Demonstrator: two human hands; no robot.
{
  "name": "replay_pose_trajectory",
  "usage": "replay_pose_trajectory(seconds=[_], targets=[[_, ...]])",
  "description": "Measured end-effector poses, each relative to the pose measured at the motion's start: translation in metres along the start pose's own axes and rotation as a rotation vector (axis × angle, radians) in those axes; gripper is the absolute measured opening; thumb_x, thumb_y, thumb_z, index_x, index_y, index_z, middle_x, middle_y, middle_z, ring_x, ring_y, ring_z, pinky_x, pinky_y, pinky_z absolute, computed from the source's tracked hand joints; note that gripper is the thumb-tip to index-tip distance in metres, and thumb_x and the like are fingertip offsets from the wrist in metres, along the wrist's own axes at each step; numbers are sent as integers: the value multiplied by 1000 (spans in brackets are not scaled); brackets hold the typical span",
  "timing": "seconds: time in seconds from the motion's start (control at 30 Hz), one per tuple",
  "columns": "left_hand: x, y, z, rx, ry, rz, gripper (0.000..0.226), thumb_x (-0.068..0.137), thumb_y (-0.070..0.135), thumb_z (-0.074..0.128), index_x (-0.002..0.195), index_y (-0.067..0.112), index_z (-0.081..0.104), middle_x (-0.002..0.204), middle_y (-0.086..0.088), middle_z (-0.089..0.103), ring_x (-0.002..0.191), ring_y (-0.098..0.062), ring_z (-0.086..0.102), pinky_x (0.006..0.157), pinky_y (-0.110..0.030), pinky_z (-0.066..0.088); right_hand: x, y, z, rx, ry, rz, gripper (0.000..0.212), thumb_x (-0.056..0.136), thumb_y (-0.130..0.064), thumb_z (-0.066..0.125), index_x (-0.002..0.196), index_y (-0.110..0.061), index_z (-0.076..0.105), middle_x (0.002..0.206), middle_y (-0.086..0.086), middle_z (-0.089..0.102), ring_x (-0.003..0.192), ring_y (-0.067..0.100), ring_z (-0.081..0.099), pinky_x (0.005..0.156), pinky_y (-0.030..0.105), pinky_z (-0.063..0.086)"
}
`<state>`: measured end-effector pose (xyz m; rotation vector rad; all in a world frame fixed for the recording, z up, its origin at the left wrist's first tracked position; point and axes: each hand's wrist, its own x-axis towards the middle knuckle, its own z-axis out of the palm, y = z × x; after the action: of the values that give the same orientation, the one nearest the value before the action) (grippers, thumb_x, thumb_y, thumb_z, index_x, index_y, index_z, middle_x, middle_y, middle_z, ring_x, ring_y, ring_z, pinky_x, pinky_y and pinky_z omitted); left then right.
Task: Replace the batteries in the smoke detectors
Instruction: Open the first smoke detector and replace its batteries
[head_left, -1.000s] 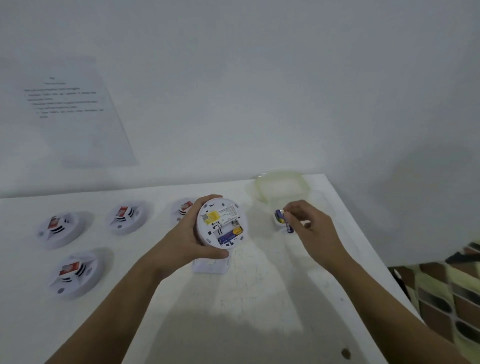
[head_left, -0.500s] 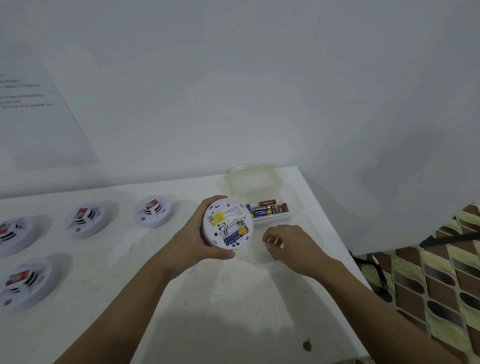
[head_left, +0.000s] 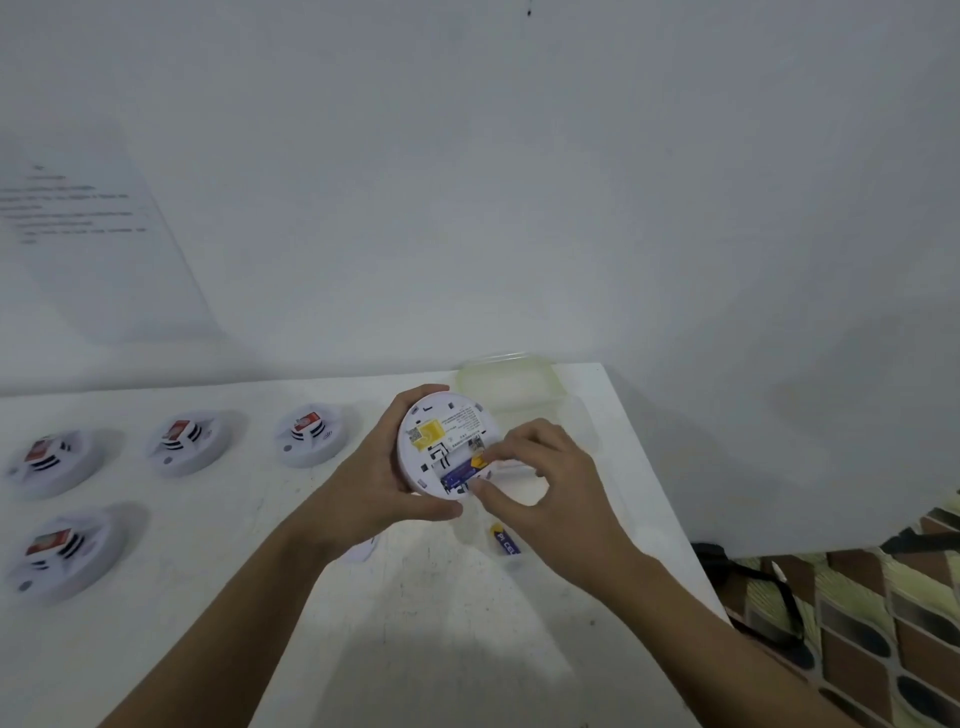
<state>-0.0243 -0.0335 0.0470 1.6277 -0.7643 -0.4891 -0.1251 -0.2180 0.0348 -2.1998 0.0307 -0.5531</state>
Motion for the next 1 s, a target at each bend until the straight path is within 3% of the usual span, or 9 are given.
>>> replay_pose_trajectory(seconds=[0.07,0.23,0.37,0.53,0.67,0.73,0.83,1.0], targets=[[0,0,5,27,4,8,95,69,-13,84,141,32,41,129,20,59,125,-8,58,82,-23,58,3,1,2,-36,19,-8,30,77,-39,83,103,-25,74,100,-14,57,101,7,56,82,16,45],[-3,0,11,86,21,26,95,70,-5,87,145,28,37,132,19,57,128,-12,56,87,-22,57,7,4,3,-52,26,-23,35,70,-46,86,97,-26,75,96,-16,58,96,3,57,76,9,42],[-5,5,12,136,-20,12,93,72,-7,85,141,32,36,125,31,57,122,1,56,85,-13,53,8,5,-4,-111,-130,-118,22,82,-42,78,102,-31,77,97,-14,55,101,8,47,84,17,36],[-5,6,12,165,-36,0,94,72,-2,86,143,32,35,130,26,55,124,-2,55,88,-17,54,10,6,-10,-136,-206,-155,24,83,-46,75,103,-32,75,98,-16,57,103,6,47,83,26,41],[-4,8,17,167,13,29,91,72,-5,86,140,30,37,124,28,58,121,0,57,85,-14,54,9,3,-3,-93,-100,-110,24,78,-43,81,97,-29,76,93,-17,61,97,3,53,77,11,37],[-3,5,17,147,44,38,93,71,-6,86,142,26,37,127,22,59,123,-6,58,87,-19,56,7,3,1,-3,-4,-54,27,74,-37,85,97,-25,77,91,-15,64,91,4,58,72,7,40],[-3,6,16,118,66,30,94,71,-9,86,143,26,37,130,17,58,123,-10,59,86,-28,59,4,5,3,109,82,38,33,68,-39,90,96,-26,78,91,-11,65,88,7,62,70,13,49],[-1,4,14,140,85,29,93,70,-8,86,141,29,37,124,24,57,120,0,57,81,-23,59,2,7,2,286,102,203,28,68,-29,91,91,-21,77,91,-10,70,85,7,69,68,20,58]])
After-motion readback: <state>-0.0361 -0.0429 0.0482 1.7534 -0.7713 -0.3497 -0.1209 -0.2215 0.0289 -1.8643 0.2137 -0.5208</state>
